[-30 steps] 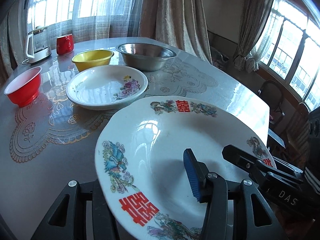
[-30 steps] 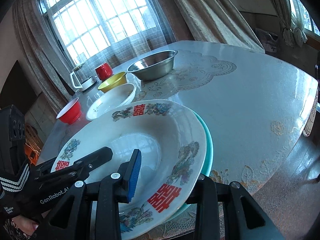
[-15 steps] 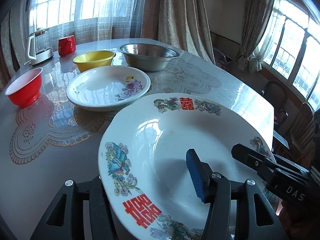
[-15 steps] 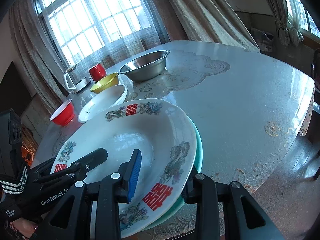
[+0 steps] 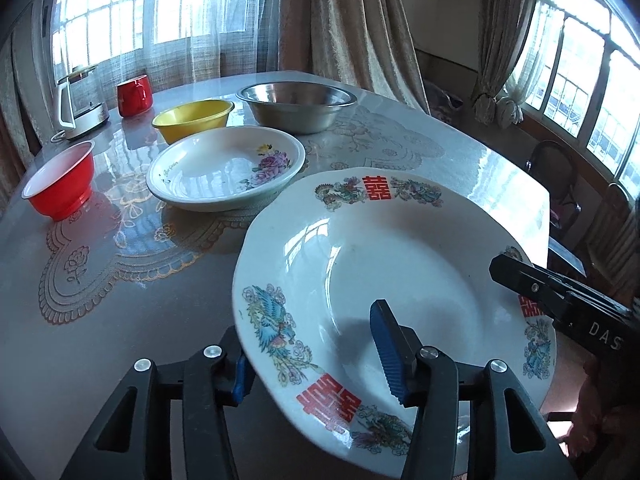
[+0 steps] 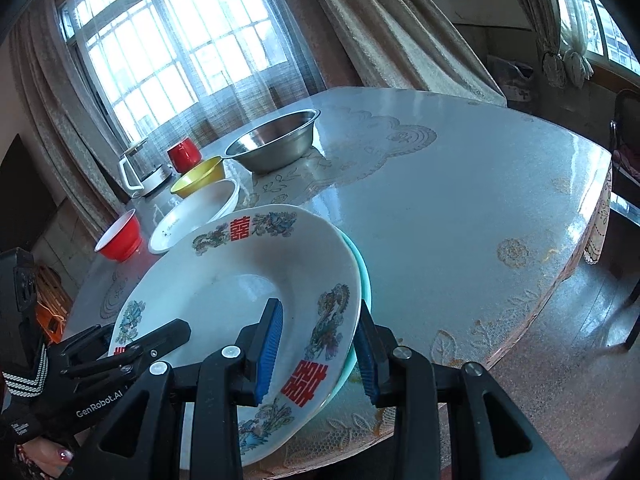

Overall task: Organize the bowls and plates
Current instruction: 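Lift the large white plate and lower it onto the teal plate, then open the right gripper and move it to the white floral plate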

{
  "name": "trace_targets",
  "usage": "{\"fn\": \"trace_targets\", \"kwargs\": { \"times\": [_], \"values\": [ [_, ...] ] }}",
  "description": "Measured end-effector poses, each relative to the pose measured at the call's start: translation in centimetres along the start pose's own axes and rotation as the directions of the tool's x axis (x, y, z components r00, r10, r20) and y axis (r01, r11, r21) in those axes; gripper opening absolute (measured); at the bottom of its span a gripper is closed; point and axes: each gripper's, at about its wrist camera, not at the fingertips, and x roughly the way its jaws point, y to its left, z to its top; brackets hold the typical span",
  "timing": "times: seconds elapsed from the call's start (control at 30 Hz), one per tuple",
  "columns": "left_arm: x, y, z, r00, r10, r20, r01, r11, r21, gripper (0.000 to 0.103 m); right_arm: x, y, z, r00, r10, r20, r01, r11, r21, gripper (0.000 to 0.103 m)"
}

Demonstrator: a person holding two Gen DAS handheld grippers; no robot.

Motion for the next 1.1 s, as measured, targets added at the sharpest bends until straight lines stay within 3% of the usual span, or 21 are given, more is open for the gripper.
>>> {"fn": "trace_targets", "kwargs": {
  "times": [0.3,0.53,0.6,0.63,0.7,0.83,1.03,1.1],
  "values": [
    [-1.9,0.1,-0.7,1.000,-0.020,-0.003,0.020,1.000,-0.022,0.053,-1.2,-0.3,0.1,0.998,-0.048,0.039,0.049,0.999,-0.014,0.026],
    [-2.4,0.6,-1.3,0.997,0.078,0.027,-0.078,0.997,-0.017,0.052,-1.4,-0.4,-0.2,0.998,-0.041,0.042,0.042,0.999,-0.007,0.027],
    [-2.2,0.5,-1.3,0.997,0.071,0.034,-0.071,0.997,-0.010,0.045,-1.4,-0.3,-0.3,0.998,-0.043,0.042,0.044,0.999,-0.004,0.027],
    [-2.2,0.4,-1.3,0.997,0.063,0.037,-0.063,0.998,-0.002,0.037,-1.3,-0.2,-0.3,0.998,-0.046,0.043,0.046,0.999,-0.004,0.027],
    [-1.9,-0.2,-1.1,0.994,0.103,0.043,-0.104,0.994,0.023,0.037,-1.2,0.0,-0.2,0.997,-0.060,0.046,0.061,0.998,-0.016,0.026],
    [-1.2,0.4,-0.1,0.995,0.101,0.024,-0.101,0.995,-0.014,0.036,-0.7,-0.2,0.2,0.996,-0.075,0.049,0.076,0.997,-0.007,0.018],
    [-0.8,0.7,0.2,0.994,0.103,0.031,-0.103,0.995,-0.001,0.038,-0.1,0.0,0.6,0.996,-0.077,0.053,0.077,0.997,-0.007,0.018],
    [-0.9,0.7,0.1,0.995,0.099,0.022,-0.099,0.995,0.004,0.048,-0.1,-0.2,0.5,0.997,-0.063,0.051,0.063,0.998,0.004,0.021]
  ]
}}
